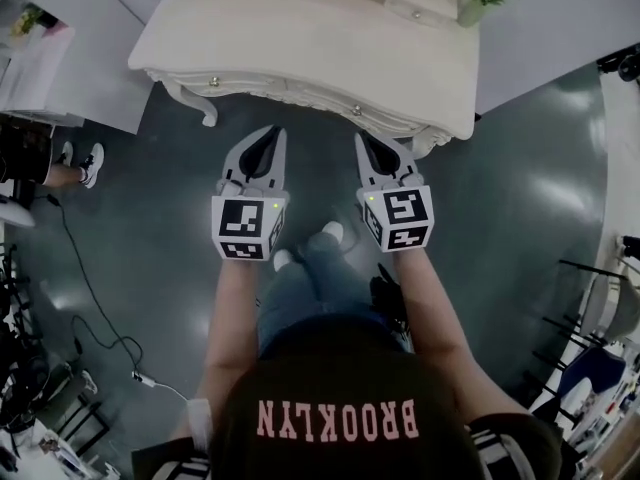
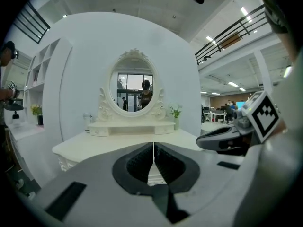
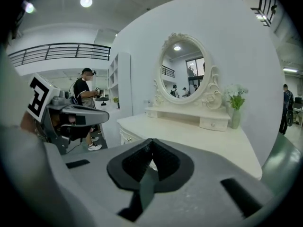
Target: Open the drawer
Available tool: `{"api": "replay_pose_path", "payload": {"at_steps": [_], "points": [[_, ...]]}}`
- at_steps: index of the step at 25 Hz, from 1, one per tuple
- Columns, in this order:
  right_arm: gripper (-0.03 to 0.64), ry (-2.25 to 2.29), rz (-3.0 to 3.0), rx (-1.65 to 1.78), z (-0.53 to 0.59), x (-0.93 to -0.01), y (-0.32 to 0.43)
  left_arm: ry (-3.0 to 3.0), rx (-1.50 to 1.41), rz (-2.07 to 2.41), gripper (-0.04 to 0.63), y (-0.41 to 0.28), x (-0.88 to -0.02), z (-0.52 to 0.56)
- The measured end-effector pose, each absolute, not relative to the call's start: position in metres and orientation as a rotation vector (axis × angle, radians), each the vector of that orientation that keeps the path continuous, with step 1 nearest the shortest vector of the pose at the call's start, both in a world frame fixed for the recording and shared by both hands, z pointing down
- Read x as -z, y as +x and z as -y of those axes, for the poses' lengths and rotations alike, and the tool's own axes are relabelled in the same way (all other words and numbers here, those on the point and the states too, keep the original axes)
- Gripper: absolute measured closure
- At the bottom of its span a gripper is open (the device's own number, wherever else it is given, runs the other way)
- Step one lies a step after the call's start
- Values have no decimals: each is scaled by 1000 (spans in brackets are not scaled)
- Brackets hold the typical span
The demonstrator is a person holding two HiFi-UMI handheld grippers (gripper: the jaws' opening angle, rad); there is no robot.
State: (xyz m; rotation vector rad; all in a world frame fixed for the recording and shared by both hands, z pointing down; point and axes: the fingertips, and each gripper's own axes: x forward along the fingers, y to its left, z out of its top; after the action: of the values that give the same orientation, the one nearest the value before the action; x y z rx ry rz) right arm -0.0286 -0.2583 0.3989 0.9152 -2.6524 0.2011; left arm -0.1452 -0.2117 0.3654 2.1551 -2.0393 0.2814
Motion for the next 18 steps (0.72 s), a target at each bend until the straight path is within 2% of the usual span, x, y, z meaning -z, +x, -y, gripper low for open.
{"api": "replay_pose_path", "payload": {"at_steps": [16,18], "points": [[617,1177,2391,-462,311,-502,-32,2231,-360,1706,589,-158,-448,284],[583,1193,2352,-489,313,-517,-32,2244,-365,1675,589,-159,-456,291]]}}
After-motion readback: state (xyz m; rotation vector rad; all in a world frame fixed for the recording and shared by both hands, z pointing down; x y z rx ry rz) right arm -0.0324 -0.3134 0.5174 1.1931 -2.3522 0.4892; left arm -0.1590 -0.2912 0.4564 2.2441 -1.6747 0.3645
